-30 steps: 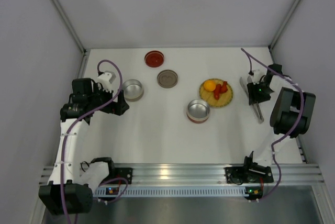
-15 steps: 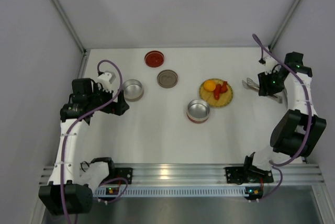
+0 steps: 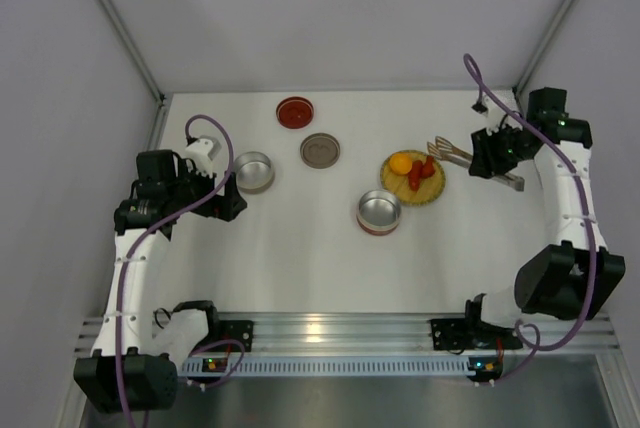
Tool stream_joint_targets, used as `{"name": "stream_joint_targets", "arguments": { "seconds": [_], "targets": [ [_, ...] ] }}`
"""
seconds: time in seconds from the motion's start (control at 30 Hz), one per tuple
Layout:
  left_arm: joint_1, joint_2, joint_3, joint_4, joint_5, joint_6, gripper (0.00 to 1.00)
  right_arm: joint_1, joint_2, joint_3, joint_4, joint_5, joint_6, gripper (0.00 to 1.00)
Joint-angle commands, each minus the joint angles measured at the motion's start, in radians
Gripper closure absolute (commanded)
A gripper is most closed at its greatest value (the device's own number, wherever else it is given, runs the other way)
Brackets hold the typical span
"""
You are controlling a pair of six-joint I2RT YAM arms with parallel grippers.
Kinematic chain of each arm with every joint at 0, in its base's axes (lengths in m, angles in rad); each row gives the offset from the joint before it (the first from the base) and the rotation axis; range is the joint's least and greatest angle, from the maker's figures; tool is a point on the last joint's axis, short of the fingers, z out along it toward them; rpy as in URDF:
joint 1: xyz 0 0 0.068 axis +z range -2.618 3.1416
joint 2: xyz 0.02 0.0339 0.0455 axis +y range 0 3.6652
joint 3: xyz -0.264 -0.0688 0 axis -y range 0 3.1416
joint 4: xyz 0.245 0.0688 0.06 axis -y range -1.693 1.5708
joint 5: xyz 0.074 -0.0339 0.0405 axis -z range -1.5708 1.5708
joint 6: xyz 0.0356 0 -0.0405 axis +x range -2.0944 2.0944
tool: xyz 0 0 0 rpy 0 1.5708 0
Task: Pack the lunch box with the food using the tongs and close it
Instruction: Pick up the fake food from the plate.
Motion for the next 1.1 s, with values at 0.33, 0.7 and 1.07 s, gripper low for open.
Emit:
{"name": "stream_joint_targets", "arguments": {
  "seconds": [0.33,0.7,1.07],
  "targets": [
    [0.001,-0.011,0.011,0.011,0.034,0.015,0.02,0.216,0.101,0.067,0.125,0.028,0.143,0.66],
    [0.003,-0.005,0.006,0.032,0.04,0.023,0.02,0.199,0.286,0.167,0.117,-0.034,0.134,0.65],
    [0.003,0.013,-0.005,0.054,0.047,0.017,0.02,0.17,0.359,0.199,0.123,-0.032,0.114,0.65]
  ]
}}
